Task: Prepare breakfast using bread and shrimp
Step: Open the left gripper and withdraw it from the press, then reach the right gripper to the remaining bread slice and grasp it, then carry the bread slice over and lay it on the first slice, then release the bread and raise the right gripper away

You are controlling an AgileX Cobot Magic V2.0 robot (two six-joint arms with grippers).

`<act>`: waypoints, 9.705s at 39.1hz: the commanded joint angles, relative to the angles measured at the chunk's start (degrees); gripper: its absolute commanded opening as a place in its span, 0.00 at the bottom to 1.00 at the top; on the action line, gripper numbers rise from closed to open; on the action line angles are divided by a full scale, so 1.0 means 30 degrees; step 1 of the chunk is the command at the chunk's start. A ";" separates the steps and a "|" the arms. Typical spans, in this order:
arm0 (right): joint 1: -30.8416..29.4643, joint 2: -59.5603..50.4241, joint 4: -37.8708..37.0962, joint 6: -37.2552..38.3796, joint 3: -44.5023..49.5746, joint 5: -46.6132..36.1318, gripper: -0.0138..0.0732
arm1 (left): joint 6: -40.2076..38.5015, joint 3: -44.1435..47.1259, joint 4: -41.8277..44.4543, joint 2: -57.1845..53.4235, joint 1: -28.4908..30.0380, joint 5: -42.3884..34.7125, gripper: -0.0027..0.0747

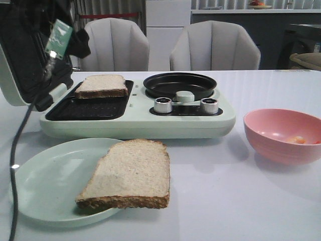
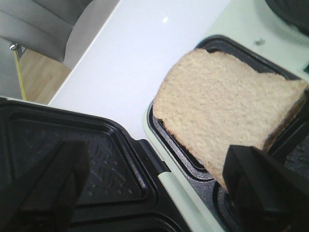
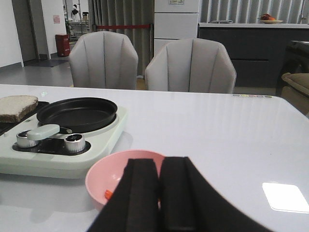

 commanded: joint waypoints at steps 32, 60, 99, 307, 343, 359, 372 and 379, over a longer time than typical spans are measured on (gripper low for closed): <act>-0.0109 -0.0391 -0.0297 -0.0120 -0.0307 -0.1697 0.34 | 0.5692 0.3460 -1.4646 -1.6102 0.2740 0.5273 0.82; -0.0109 -0.0391 -0.0297 -0.0120 -0.0307 -0.1697 0.34 | 0.4757 1.4948 -1.5402 -2.9291 0.0900 0.4034 0.82; -0.0051 0.3663 0.0346 0.0156 -0.7290 0.4615 0.34 | 0.4757 1.8295 -1.7388 -3.3566 0.0030 0.1826 0.82; 0.7390 3.1549 1.7131 -1.6125 -3.0311 0.7369 0.80 | 0.4757 1.8295 -1.7388 -3.3566 0.0030 0.1742 0.82; 0.7284 1.9237 -0.8171 0.7132 -1.9838 1.1465 0.80 | 0.4757 1.8295 -1.7388 -3.3566 0.0030 0.1742 0.82; 0.7284 1.1239 -0.6936 0.7132 -1.1325 0.4831 0.80 | 0.4757 1.8295 -1.7388 -3.3566 0.0030 0.1432 0.82; 0.7301 0.4932 -0.6936 0.7132 -0.6701 0.2939 0.80 | 0.4757 1.8295 -1.7388 -3.3566 0.0030 0.1515 0.82; 0.7301 0.3844 -0.6936 0.7132 -0.5782 0.3957 0.80 | 0.4757 1.8295 -1.7846 -3.3566 0.0030 0.1654 0.82</act>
